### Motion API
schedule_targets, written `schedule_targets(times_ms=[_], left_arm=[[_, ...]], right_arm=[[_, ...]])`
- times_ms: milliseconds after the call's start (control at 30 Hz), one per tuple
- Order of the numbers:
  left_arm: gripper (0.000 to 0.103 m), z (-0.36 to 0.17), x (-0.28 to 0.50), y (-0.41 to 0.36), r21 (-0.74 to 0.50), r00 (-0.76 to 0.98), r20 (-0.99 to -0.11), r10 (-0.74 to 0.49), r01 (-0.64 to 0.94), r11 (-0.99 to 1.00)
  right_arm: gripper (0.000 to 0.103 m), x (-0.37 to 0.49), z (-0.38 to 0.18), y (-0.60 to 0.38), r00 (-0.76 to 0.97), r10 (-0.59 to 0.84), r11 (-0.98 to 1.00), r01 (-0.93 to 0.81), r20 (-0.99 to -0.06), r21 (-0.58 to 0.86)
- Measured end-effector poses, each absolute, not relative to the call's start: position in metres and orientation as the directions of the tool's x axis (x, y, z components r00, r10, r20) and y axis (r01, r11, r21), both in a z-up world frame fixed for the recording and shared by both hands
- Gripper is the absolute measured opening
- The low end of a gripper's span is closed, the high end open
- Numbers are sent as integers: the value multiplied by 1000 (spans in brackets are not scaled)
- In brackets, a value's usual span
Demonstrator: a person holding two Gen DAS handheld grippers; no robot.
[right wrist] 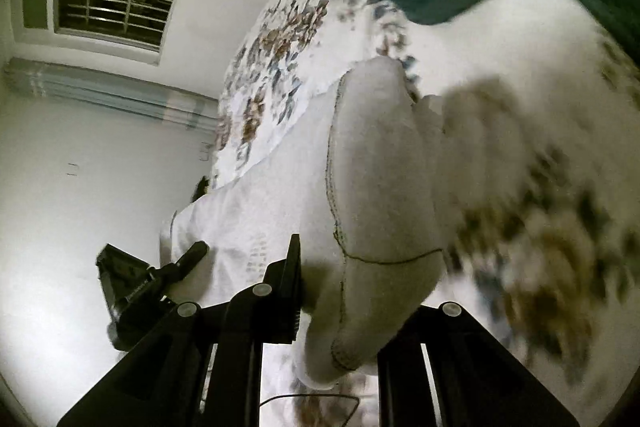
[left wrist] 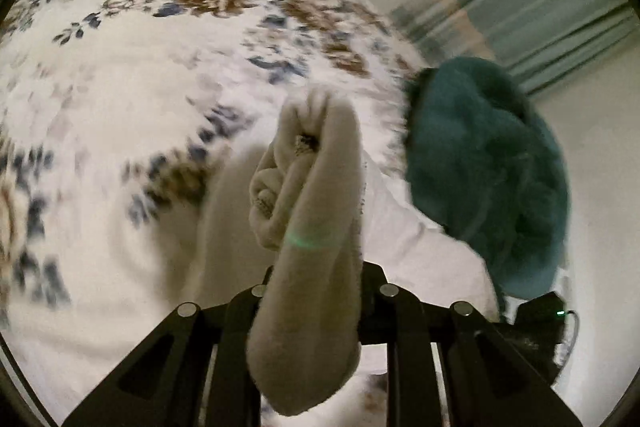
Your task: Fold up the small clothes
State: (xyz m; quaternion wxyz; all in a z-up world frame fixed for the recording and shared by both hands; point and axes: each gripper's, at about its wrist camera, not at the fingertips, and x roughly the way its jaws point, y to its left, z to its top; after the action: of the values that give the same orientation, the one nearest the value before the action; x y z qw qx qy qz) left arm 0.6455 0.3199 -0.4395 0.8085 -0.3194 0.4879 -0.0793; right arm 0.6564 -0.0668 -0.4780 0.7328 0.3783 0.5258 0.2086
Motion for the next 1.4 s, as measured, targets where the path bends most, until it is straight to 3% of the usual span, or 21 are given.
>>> schedule_targets(times_ms=[200,333,367,400,467,600,667,700,967,1400], left_arm=[[22,-508,683,341,-534,392,-822,-413,-281,797],[30,-505,674,337,-508,392,-834,-388,-269,819],[36,-502,672,335,-480,389,-847,-362,-271,834],[50,-497,669,332,-433,384,-868,-314,-276,858],[67,-486,661,325,-320,385,-901,-201,-278,905],[101,-470,644,307,-138,397,-918,-22,-266,954],[103,-465,636,298,-68,400,-915,46,-266,962],[103,-463,631,294,-41,403,-912,73,-268,963],[103,-422,595,261,-2,427,-898,106,-245,970],[103,-274,481,217,6,534,-837,120,-210,978]], right_arm=[[15,712,-521,-40,320,651,693,120,-689,711],[19,713,-523,-39,294,608,747,103,-738,657],[26,716,-522,-37,285,580,776,91,-763,624],[32,716,-520,-35,275,546,807,82,-792,585],[55,715,-511,-30,269,430,887,53,-862,459],[74,700,-491,-21,280,236,968,12,-931,249],[99,687,-482,-11,287,111,994,-14,-951,112],[103,680,-478,-7,300,53,999,-22,-952,48],[103,622,-429,-1,372,-100,993,-23,-923,-116],[103,494,-255,-8,529,-122,991,21,-840,-131]])
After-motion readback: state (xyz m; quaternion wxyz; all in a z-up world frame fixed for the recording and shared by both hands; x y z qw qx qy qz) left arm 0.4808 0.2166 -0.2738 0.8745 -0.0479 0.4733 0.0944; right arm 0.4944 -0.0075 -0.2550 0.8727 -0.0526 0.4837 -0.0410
